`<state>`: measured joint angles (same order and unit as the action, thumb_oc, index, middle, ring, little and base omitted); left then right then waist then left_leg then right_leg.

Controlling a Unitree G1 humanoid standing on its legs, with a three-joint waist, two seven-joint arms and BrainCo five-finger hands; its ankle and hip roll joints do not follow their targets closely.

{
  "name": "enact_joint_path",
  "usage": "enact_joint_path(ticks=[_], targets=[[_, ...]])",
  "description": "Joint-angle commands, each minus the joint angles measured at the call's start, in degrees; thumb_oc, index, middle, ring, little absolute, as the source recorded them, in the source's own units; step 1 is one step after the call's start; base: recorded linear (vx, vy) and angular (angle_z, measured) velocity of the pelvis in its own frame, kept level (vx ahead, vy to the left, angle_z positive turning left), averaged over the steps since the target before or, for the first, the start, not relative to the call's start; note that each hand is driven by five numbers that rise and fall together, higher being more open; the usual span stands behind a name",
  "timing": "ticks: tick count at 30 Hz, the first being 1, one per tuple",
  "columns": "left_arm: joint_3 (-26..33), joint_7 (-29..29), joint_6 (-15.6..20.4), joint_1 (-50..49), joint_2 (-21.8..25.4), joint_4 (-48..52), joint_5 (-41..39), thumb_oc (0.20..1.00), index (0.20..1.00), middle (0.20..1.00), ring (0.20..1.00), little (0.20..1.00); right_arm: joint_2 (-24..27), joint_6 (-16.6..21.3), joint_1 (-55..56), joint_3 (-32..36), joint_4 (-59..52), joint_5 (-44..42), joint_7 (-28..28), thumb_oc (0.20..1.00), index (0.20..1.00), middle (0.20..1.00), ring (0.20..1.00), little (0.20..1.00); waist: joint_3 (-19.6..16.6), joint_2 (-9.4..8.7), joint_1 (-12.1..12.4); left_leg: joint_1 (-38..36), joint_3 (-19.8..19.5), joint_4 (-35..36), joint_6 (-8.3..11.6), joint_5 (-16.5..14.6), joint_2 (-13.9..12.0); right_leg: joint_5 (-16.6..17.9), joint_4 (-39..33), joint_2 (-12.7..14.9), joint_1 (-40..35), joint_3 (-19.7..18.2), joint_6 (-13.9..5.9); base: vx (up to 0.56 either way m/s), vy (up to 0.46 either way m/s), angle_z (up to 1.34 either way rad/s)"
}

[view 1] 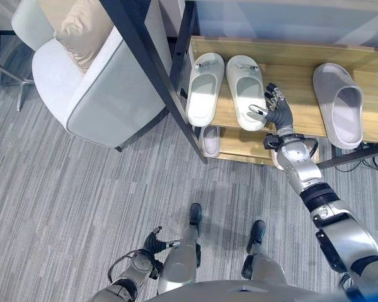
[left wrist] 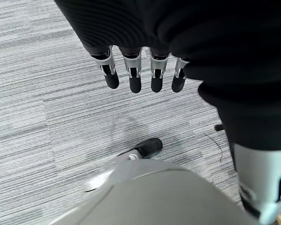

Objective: Arrange the slippers neatly on the shoe rack.

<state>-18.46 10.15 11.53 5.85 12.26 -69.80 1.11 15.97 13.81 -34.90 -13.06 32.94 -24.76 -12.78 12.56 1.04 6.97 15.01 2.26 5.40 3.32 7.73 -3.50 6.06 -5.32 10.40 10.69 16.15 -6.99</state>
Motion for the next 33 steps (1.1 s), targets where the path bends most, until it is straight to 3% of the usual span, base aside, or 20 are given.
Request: enact_joint_path(ticks=[1,18,33], targets=[[-3.45,1.99,-0.41,2.79,-0.33,-3.53,-0.49,1.0,1.0,1.0,1.0,1.0,-0.14,1.73,0.96,-0.77,-1.8,-2.74,-1.26,1.0,1.0,1.0,1.0,1.0,-0.73,-0.89,1.28,0.94,-2.76,-0.4,3.66,-3.8,-0.87,-4.01,0.32,3.72,-4.11,-1.89,-4.34,0.0,0.0,0.0],[-3.19,2.04,-1.35,0.87,-0.15,-4.54,1.11,1.0,1.0,1.0,1.0,1.0,-0.53,1.76,2.06,-0.82,-1.69,-11.75,1.88,1.0,1.0,1.0,1.0,1.0,-1.45,-2.01,2.35,0.95,-4.19,-0.4,3.65,-3.92,-0.15,-4.16,0.32,4.3,-5.17,-0.03,-4.39,0.0,0.015,0.06],[-3.12,1.7,-1.3,-0.13,-0.06,-5.15,2.48,1.0,1.0,1.0,1.0,1.0,2.97,1.11,1.22,-0.97,1.13,-5.94,2.57,1.0,1.0,1.0,1.0,1.0,-2.47,-2.19,2.64,0.37,-4.98,-0.4,3.85,-3.97,-0.12,-4.81,0.32,4.27,-6.53,0.98,-4.28,0.0,0.0,0.03]])
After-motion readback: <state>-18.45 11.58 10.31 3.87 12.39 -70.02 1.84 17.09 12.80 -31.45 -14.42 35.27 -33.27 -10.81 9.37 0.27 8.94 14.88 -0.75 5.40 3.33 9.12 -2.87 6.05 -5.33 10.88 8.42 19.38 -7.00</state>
